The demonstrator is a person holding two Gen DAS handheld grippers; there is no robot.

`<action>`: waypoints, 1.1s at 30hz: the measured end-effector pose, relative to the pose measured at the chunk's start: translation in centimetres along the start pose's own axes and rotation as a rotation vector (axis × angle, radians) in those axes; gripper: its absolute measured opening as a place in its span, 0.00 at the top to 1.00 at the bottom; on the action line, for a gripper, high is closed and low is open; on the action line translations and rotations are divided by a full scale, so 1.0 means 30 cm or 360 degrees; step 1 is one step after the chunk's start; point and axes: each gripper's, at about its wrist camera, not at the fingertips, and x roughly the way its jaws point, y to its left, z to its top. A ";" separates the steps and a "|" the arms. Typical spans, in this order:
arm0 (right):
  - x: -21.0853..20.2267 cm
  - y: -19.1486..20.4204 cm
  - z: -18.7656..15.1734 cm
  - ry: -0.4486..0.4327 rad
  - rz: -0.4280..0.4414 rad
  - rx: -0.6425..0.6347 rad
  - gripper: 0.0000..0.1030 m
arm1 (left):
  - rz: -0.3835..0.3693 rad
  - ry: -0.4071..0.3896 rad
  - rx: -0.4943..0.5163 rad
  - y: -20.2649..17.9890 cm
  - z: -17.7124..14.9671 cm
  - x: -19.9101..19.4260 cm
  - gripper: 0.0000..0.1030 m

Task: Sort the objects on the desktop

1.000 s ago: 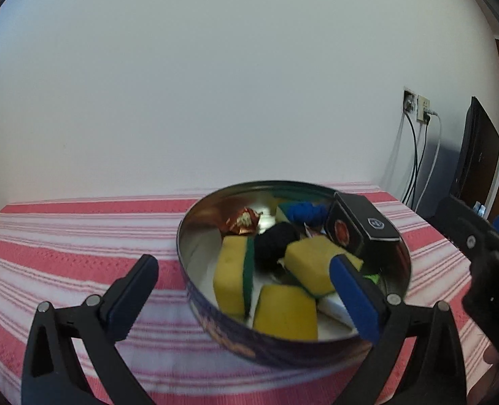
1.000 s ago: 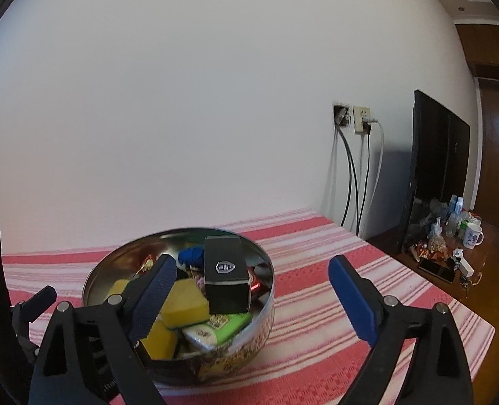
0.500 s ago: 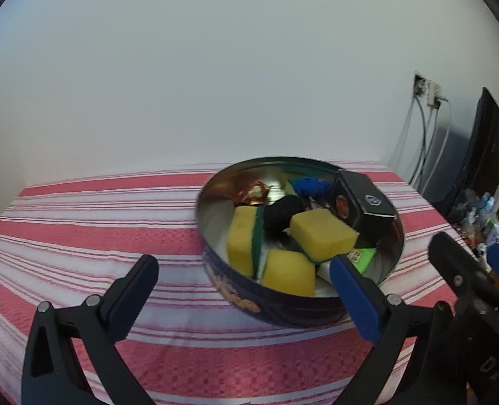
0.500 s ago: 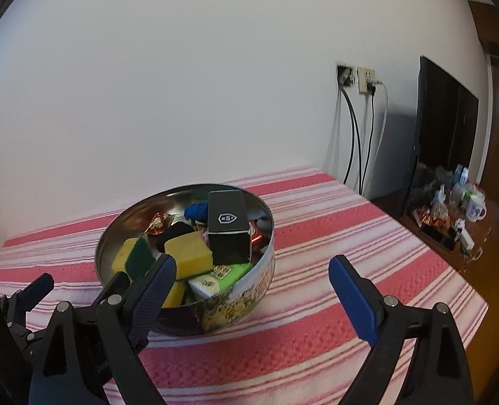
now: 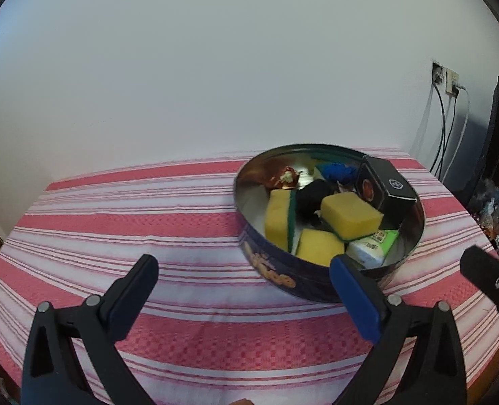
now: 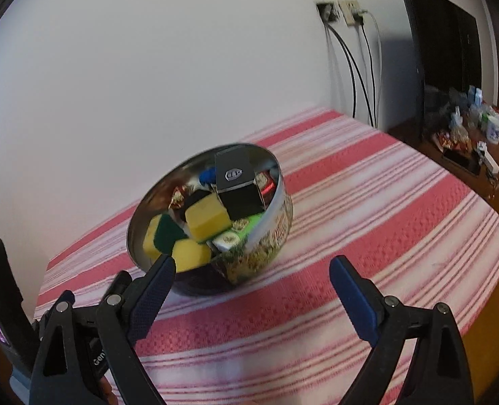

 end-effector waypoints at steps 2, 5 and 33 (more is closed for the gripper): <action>-0.011 0.017 -0.005 0.0005 -0.0026 -0.0051 0.08 | 0.0018 -0.0043 0.0023 0.003 -0.002 -0.024 0.00; -0.054 0.051 -0.023 -0.0103 -0.0148 -0.0144 0.08 | 0.0014 -0.0125 0.0046 0.012 -0.010 -0.065 0.00; -0.228 0.124 -0.083 -0.0785 -0.0314 -0.0338 0.08 | -0.0020 -0.0186 0.0005 0.048 0.012 -0.086 0.00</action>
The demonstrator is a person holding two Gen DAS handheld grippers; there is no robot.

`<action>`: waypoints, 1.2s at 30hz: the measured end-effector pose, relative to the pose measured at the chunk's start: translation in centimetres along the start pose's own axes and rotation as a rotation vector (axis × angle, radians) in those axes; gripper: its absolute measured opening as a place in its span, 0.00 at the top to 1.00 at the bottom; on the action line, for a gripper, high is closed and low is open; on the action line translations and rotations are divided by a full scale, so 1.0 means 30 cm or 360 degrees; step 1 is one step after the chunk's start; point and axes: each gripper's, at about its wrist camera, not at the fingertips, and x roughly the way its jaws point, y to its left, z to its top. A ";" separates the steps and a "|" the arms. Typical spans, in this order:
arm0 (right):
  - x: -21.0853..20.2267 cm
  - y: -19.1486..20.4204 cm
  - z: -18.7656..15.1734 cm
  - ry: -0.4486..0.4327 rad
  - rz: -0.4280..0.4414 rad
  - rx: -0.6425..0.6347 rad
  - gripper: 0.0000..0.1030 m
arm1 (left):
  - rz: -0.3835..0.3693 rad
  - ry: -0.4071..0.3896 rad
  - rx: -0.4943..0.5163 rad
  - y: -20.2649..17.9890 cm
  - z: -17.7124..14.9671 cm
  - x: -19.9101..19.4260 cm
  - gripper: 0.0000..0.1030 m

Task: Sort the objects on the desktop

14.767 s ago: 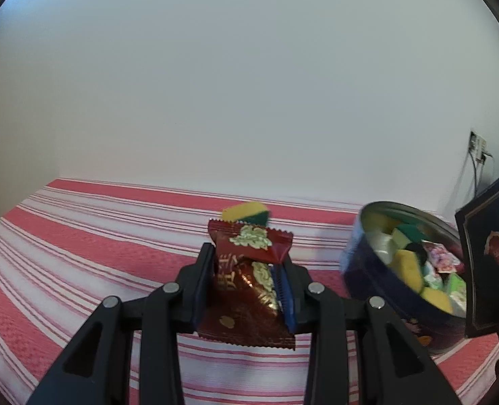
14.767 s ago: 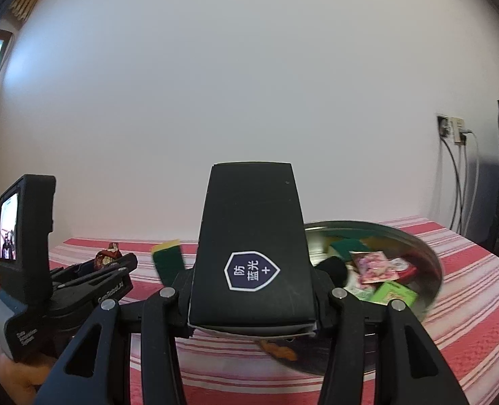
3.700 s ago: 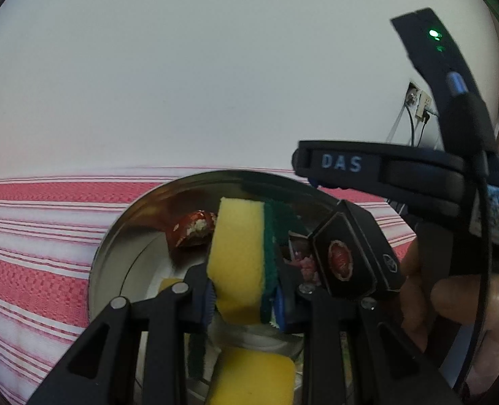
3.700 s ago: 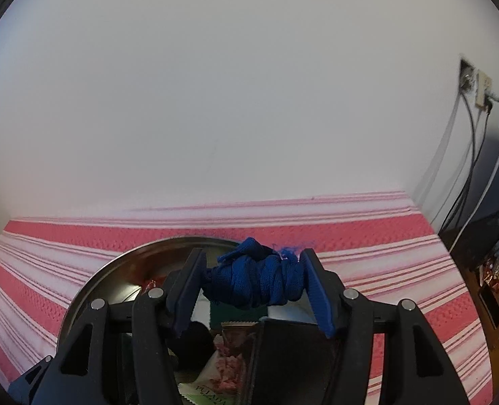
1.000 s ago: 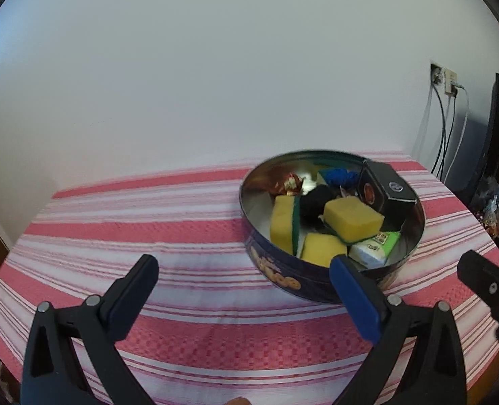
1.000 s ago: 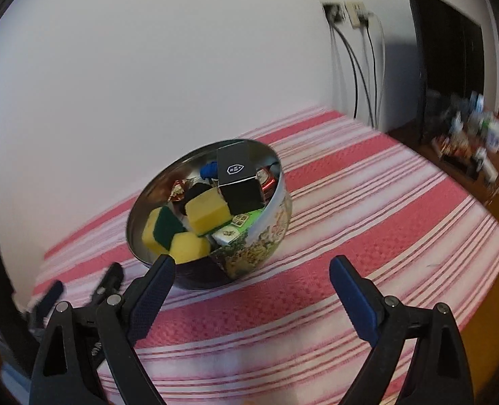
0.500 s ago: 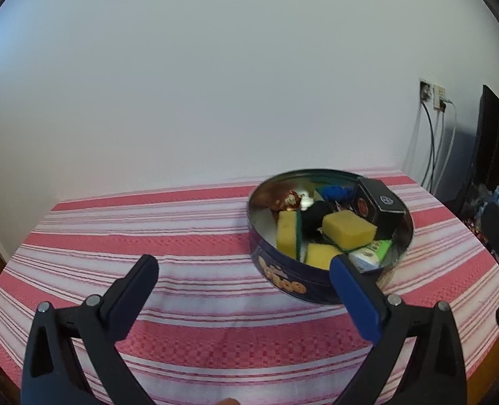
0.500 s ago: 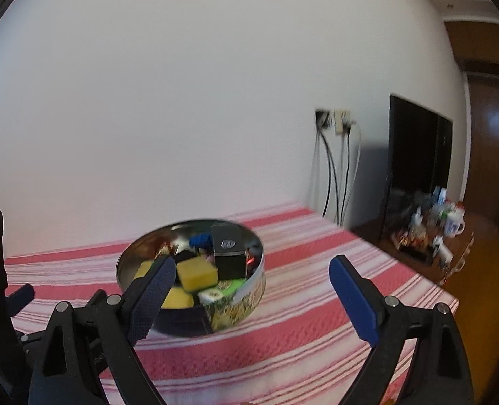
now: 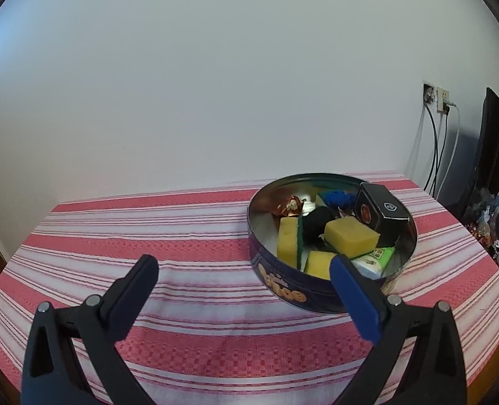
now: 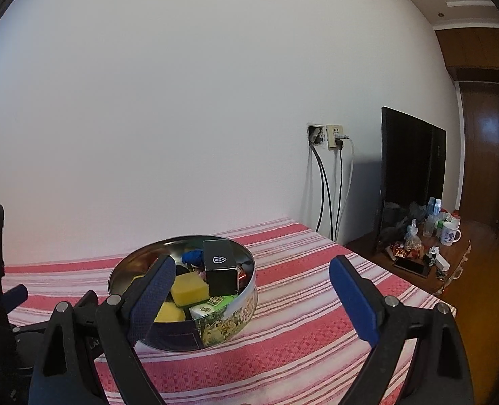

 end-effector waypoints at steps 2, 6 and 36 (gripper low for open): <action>0.004 -0.008 0.000 -0.0004 0.0001 0.0007 0.08 | -0.0006 0.0008 0.0004 -0.009 0.003 0.004 0.00; 0.019 -0.020 -0.001 0.0008 0.0000 0.0017 0.08 | -0.0011 0.0009 0.0029 -0.034 0.007 0.008 0.00; 0.039 -0.025 -0.021 0.0053 -0.0010 0.0000 0.08 | -0.0062 0.0058 0.0040 -0.061 -0.006 0.033 0.01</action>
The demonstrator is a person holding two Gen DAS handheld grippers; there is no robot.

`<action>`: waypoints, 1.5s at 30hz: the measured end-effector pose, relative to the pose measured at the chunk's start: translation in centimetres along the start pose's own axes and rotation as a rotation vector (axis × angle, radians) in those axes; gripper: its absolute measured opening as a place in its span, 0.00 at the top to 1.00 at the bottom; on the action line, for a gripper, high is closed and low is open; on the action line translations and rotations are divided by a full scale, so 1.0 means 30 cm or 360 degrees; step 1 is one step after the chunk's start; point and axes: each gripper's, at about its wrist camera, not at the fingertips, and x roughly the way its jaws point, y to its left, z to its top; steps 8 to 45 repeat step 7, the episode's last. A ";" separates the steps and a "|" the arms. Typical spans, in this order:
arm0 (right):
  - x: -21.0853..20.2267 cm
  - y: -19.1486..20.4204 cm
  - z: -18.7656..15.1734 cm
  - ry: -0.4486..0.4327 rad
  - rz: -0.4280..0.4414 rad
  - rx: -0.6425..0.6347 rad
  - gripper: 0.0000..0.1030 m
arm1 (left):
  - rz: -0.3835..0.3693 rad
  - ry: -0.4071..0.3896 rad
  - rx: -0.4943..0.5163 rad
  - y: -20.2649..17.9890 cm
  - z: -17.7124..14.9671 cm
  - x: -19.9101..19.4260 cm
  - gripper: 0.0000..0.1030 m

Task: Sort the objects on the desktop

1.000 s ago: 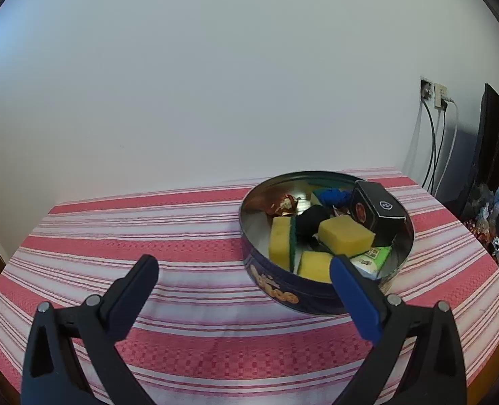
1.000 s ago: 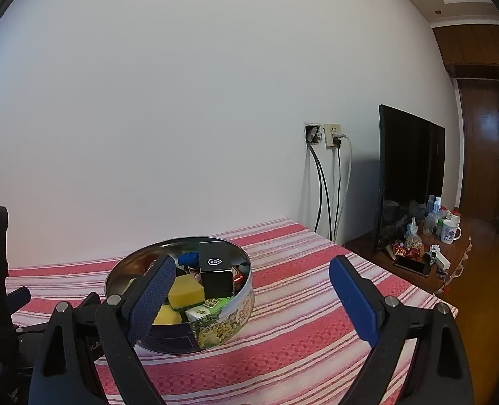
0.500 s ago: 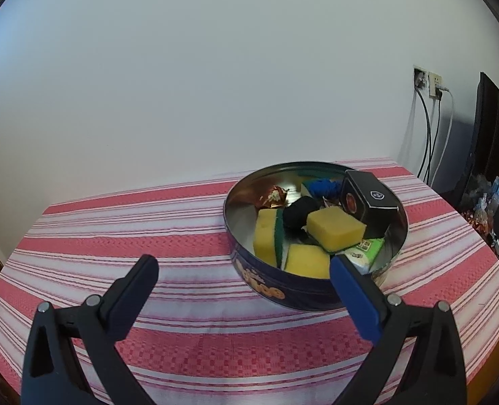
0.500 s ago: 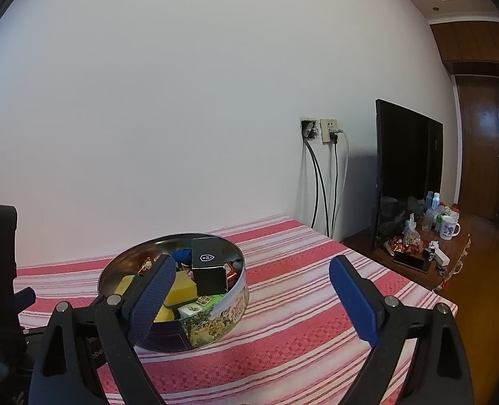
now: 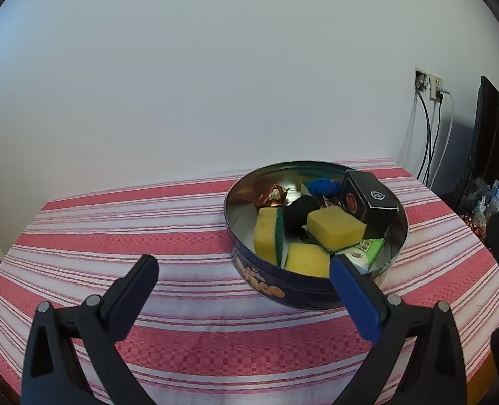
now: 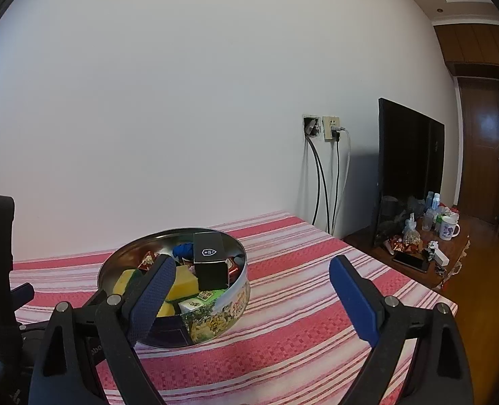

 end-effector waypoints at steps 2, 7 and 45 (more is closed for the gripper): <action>0.000 0.005 -0.001 0.0003 0.0000 -0.0004 0.08 | -0.0011 -0.0007 -0.0011 0.005 -0.001 -0.002 0.01; -0.005 0.012 -0.001 -0.0003 -0.0015 -0.0010 0.08 | -0.0010 -0.0010 -0.0009 0.001 0.000 -0.005 0.01; -0.005 0.012 -0.001 -0.0003 -0.0015 -0.0010 0.08 | -0.0010 -0.0010 -0.0009 0.001 0.000 -0.005 0.01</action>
